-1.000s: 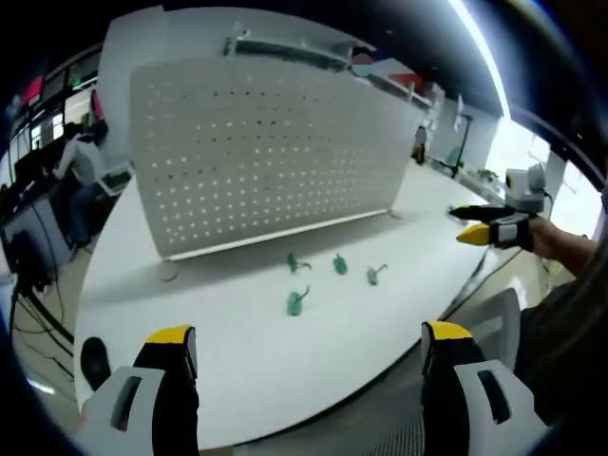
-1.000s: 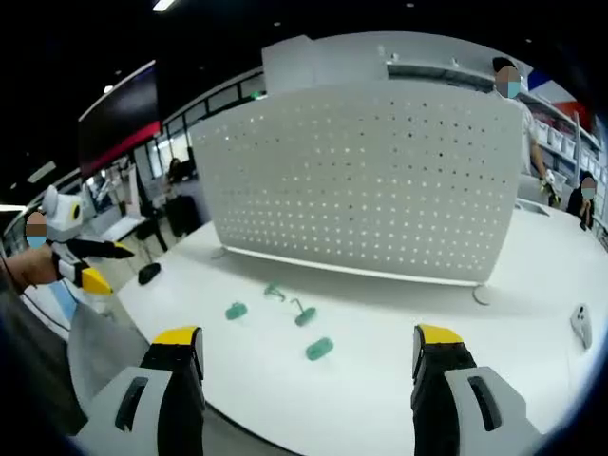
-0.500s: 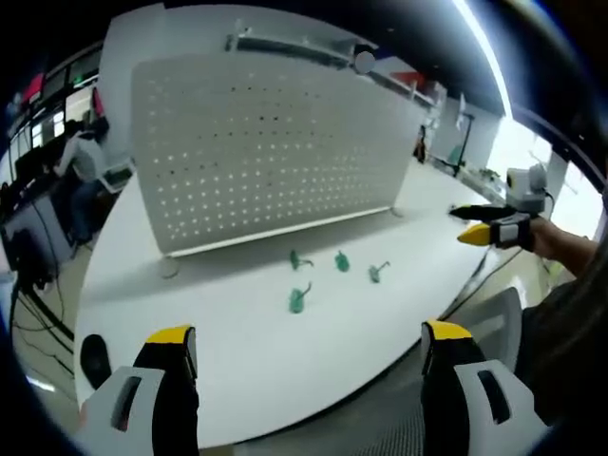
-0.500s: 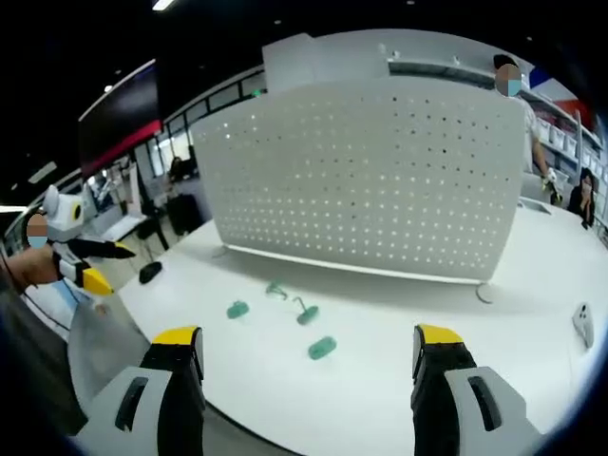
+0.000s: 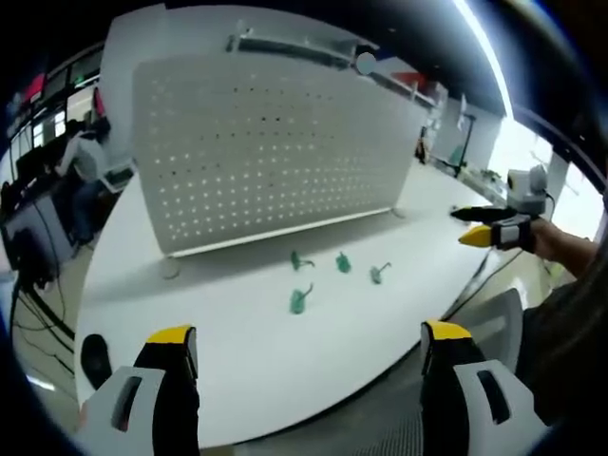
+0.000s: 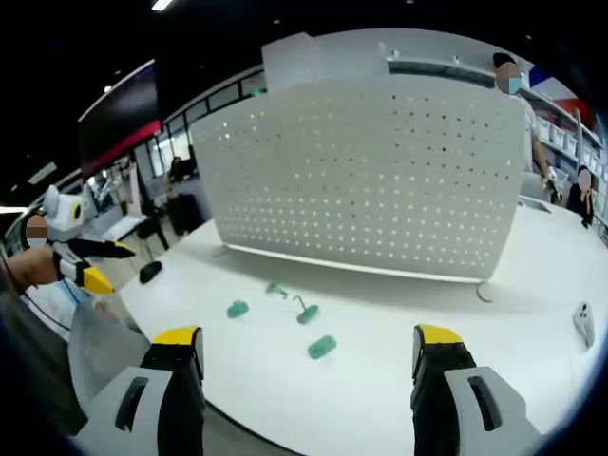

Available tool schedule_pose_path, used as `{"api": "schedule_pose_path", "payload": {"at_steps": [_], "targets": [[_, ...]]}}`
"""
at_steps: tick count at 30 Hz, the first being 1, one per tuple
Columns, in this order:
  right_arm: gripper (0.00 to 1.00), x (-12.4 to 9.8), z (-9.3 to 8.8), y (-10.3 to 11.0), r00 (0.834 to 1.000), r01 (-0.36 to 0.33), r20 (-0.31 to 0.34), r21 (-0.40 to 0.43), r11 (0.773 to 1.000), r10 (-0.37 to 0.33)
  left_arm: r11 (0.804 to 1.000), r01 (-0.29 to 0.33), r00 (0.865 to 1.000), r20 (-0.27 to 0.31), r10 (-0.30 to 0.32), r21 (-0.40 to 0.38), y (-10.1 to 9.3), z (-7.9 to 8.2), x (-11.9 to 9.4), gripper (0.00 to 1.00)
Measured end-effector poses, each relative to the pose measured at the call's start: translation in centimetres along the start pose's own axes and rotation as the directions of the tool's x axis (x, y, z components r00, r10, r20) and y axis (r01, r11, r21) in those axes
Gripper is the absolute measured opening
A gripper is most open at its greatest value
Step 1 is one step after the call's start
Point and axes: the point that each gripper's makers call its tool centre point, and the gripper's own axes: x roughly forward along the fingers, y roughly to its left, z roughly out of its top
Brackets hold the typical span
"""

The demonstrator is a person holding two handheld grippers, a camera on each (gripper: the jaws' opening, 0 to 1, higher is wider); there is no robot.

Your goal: Insert the hook assembly into the mounting plate slot until the hook locks in place.

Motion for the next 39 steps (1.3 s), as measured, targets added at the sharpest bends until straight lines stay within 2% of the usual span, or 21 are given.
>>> {"api": "schedule_pose_path", "payload": {"at_steps": [4, 16, 20, 24, 33, 39], "targets": [[0.92, -0.1, 0.1, -0.1, 1.0, 0.002, 0.004, 0.0, 1.0, -0.002, 1.0, -0.006, 1.0, 0.02, 0.006, -0.002, 0.0, 0.4, -0.2, 0.99], [0.92, 0.0, -0.2, 0.1, 1.0, -0.007, 0.004, -0.002, 1.0, 0.007, 1.0, -0.009, 1.0, 0.003, 0.009, -0.006, -0.2, -0.5, -0.3, 0.99], [0.92, -0.1, -0.7, 0.2, 1.0, 0.002, -0.021, -0.049, 0.999, -0.003, 1.0, -0.008, 1.0, 0.003, 0.008, -0.008, -0.2, -0.5, -0.4, 0.99], [0.92, -0.1, -0.7, 0.2, 1.0, -0.003, -0.025, -0.04, 0.999, 0.002, 1.0, -0.008, 1.0, 0.003, 0.008, -0.01, -0.1, -0.4, -0.4, 0.99], [0.92, -0.2, -0.1, -0.4, 1.0, 0.014, -0.016, -0.035, 0.999, -0.014, 1.0, 0.004, 1.0, -0.01, -0.004, -0.01, 0.2, -0.5, 0.2, 0.99], [0.92, -0.4, -0.9, -0.6, 0.999, 0.025, -0.024, -0.013, 1.0, -0.025, 0.999, 0.03, 0.999, -0.026, -0.031, -0.039, 0.5, -0.9, 1.5, 0.99]]}}
